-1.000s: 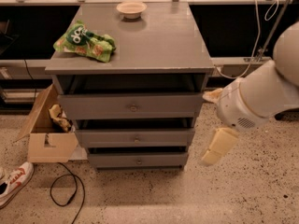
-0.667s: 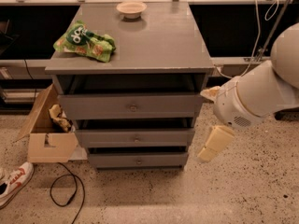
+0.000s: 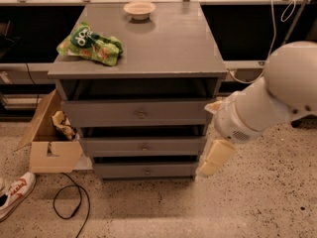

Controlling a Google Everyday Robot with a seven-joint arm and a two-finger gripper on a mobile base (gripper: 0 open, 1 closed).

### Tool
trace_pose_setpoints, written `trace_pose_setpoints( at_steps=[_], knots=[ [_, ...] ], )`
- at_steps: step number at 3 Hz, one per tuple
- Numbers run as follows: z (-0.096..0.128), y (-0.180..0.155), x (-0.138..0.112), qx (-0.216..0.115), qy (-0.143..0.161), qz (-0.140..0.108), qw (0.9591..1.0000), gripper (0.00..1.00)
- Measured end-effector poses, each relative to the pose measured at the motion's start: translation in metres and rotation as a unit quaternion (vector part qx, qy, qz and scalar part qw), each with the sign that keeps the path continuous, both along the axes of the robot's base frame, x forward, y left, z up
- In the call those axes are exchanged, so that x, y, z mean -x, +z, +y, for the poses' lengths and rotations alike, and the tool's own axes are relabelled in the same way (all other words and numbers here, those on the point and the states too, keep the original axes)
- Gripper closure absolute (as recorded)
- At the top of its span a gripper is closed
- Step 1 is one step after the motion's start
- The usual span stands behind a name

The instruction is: Open bottom drawer

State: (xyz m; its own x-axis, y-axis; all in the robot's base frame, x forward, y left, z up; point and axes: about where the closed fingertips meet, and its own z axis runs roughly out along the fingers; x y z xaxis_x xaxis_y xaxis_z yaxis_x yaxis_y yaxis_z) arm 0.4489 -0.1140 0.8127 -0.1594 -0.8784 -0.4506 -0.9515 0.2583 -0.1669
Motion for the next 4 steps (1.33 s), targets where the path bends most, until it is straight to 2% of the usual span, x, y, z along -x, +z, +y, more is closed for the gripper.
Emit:
trace_pose_setpoints(
  at_steps=[1, 2, 3, 4],
  knots=[
    [0.030, -0.071, -0.005, -0.005, 0.006, 0.031, 0.9995, 0.00],
    [0.071, -0.149, -0.012, -0.025, 0.017, 0.048, 0.9984, 0.00],
    [0.115, -0.208, -0.025, -0.044, 0.024, 0.047, 0.9976, 0.00],
    [0.121, -0.208, -0.035, -0.054, 0.019, 0.032, 0.9978, 0.00]
  ],
)
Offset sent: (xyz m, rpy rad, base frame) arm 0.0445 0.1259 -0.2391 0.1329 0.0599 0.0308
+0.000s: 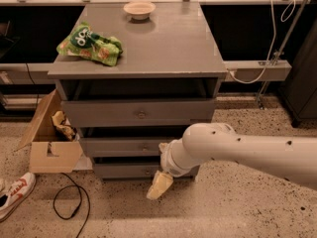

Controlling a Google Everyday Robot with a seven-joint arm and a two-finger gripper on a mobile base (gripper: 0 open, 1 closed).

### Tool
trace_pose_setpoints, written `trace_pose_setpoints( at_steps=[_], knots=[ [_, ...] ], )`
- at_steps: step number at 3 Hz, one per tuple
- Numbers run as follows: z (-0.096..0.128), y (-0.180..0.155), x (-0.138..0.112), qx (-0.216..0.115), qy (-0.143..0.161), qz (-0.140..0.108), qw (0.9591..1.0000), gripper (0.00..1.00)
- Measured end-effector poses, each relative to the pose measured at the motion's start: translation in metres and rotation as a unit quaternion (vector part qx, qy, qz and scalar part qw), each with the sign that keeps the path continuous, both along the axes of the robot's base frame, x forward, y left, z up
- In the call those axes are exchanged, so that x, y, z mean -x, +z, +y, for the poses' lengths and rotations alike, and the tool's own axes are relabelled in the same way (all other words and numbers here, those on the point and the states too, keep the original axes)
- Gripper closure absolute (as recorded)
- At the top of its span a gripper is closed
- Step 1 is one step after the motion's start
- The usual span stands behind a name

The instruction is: Open bottom drawer

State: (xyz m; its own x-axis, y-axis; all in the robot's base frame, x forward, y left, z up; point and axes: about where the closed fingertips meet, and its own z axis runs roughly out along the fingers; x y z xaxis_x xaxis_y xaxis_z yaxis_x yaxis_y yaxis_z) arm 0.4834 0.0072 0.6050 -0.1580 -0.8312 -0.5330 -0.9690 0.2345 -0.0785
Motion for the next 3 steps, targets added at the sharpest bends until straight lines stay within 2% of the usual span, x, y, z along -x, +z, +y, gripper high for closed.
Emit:
trace_pose_setpoints(
  at_steps=[1, 2, 3],
  knots=[
    [0.000, 0.000, 0.000, 0.000, 0.000, 0.000, 1.0000, 0.00],
    [0.006, -0.038, -0.008, 0.000, 0.027, 0.000, 0.9996, 0.00],
    [0.012, -0.103, -0.023, -0.011, 0.071, 0.005, 0.9974, 0.00]
  ],
)
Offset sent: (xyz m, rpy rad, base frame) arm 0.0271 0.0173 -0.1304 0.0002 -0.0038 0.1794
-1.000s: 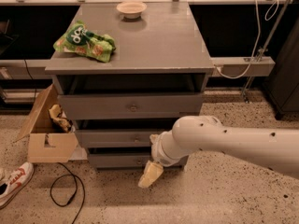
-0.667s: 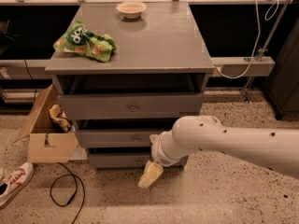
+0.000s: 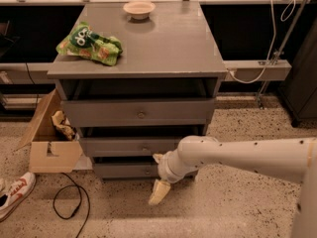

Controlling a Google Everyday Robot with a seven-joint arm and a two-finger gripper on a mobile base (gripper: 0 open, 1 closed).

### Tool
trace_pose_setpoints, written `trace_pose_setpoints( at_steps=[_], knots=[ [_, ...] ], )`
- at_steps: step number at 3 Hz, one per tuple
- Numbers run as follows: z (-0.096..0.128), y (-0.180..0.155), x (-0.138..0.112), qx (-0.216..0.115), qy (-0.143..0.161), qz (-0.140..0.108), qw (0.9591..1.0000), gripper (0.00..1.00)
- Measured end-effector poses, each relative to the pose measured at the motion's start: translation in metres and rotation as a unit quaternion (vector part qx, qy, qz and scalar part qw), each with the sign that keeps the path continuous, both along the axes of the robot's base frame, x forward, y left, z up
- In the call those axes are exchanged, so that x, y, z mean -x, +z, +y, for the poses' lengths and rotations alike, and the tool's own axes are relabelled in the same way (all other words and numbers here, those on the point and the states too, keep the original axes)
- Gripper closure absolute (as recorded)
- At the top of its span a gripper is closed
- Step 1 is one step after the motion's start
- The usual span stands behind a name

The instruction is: Open bottom drawer

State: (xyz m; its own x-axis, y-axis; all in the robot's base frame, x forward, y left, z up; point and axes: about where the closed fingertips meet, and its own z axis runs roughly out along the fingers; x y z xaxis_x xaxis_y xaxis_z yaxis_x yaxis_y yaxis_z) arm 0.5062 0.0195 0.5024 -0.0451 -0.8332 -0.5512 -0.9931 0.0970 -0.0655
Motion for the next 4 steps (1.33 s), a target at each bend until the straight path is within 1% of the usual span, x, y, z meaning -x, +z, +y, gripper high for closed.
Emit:
trace_pose_setpoints(
  at_steps=[1, 2, 3, 4],
  knots=[
    [0.006, -0.069, -0.018, -0.049, 0.034, 0.010, 0.9982, 0.00],
    [0.007, -0.113, -0.024, -0.079, 0.047, 0.021, 0.9956, 0.00],
    [0.017, -0.162, -0.044, -0.105, 0.052, 0.024, 0.9928, 0.00],
    [0.017, -0.162, -0.044, -0.105, 0.052, 0.024, 0.9928, 0.00]
  ],
)
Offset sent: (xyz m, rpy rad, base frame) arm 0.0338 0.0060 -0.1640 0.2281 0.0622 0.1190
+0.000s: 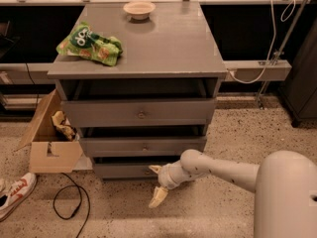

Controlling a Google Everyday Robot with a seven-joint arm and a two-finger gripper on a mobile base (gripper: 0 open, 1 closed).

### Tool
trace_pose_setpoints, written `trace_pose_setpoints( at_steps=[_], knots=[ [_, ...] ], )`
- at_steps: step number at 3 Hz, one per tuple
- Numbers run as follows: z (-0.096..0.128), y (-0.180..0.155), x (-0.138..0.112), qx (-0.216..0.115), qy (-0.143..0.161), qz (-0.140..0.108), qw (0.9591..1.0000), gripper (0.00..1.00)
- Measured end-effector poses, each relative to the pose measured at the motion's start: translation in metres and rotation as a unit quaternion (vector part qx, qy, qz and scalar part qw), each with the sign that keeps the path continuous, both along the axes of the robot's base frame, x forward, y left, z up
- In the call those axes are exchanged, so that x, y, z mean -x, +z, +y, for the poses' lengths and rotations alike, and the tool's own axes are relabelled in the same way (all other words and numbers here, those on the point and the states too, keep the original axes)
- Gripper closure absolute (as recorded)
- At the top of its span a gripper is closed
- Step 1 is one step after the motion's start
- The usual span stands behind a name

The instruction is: Open bottom drawer

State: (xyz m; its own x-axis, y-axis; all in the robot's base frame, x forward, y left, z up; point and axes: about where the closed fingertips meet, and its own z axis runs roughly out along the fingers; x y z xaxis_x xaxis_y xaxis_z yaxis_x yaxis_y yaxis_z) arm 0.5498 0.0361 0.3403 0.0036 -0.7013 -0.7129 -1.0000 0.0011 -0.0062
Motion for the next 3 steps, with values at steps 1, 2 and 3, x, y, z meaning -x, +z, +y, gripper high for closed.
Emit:
trace_pose_setpoints(
  at_steps=[1, 2, 3],
  knots=[
    [-0.009, -0.020, -0.012, 0.047, 0.003, -0.011, 0.9988, 0.00],
    [-0.039, -0.046, -0.035, 0.105, -0.010, -0.029, 0.9940, 0.00],
    [-0.079, -0.077, -0.062, 0.157, -0.033, -0.042, 0.9862, 0.00]
  ],
)
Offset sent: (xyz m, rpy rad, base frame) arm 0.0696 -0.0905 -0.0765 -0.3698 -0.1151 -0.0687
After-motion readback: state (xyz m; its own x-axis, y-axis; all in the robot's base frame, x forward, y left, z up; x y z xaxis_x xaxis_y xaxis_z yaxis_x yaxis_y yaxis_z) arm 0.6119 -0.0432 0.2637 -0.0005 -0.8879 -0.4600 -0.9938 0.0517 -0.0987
